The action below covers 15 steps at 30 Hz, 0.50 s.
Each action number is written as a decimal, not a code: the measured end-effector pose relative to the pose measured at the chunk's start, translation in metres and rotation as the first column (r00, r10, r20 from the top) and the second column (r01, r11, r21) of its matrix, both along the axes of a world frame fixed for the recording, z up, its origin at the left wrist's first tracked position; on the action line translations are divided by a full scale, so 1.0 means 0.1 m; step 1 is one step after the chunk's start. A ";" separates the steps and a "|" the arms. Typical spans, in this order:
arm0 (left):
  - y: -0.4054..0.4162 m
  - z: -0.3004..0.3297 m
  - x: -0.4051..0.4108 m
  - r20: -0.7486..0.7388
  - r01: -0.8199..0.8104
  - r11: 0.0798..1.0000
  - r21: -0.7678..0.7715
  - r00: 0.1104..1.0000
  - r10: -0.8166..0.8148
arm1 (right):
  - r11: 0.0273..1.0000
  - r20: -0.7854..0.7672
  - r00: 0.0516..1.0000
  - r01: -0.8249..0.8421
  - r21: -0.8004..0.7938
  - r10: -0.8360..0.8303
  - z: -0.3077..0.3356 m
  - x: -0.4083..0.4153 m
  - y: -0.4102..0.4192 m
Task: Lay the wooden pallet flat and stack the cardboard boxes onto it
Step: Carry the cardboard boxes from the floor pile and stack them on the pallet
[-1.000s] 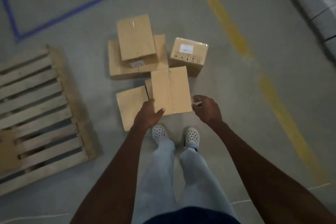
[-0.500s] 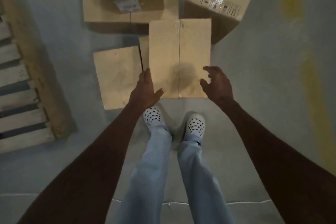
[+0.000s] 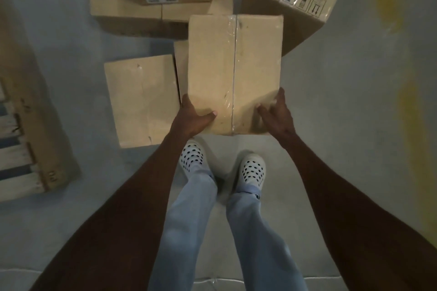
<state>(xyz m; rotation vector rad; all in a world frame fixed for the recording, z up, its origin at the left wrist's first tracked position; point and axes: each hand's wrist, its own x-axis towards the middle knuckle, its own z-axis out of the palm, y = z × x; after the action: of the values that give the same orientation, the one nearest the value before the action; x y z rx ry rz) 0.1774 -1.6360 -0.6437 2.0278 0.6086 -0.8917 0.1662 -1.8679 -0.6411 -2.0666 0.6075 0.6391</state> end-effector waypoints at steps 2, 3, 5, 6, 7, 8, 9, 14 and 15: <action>0.04 0.19 0.00 0.022 -0.087 0.996 -0.021 0.996 0.087 | 1.000 0.022 1.000 0.017 -0.007 -0.016 0.15 -0.02 -0.06; 0.08 0.32 -0.01 0.051 -0.133 0.991 -0.022 0.990 0.134 | 0.998 0.045 0.997 0.061 -0.002 -0.061 0.26 -0.03 -0.10; 0.19 0.66 -0.05 0.138 -0.291 0.956 -0.037 0.946 0.293 | 0.964 0.086 0.962 0.253 0.078 -0.259 0.59 -0.06 -0.16; 0.25 0.88 -0.06 0.167 -0.419 0.906 -0.066 0.890 0.424 | 0.926 0.087 0.928 0.347 0.149 -0.362 0.80 -0.05 -0.17; 0.30 1.02 -0.07 0.156 -0.537 0.836 -0.114 0.821 0.549 | 0.891 0.085 0.898 0.409 0.197 -0.431 0.95 -0.07 -0.18; 0.34 1.23 -0.08 0.134 -0.618 0.770 -0.155 0.760 0.637 | 0.868 0.100 0.875 0.444 0.224 -0.473 1.15 -0.07 -0.18; 0.36 1.48 -0.08 0.111 -0.666 0.719 -0.200 0.713 0.692 | 0.854 0.118 0.858 0.465 0.233 -0.500 1.38 -0.08 -0.18; 0.45 2.64 -0.28 0.200 -0.703 0.693 -0.162 0.664 0.720 | 0.803 0.124 0.813 0.515 0.300 -0.568 2.48 -0.11 -0.01; 0.50 2.78 -0.36 0.236 -0.690 0.707 -0.157 0.669 0.705 | 0.802 0.113 0.821 0.502 0.322 -0.559 2.68 -0.12 0.04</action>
<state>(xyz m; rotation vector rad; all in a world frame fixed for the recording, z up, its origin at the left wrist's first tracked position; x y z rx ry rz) 0.1413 -1.5856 -0.3660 1.6029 1.0848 -0.1419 0.1539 -1.8641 -0.3731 -1.5613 0.8806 0.1613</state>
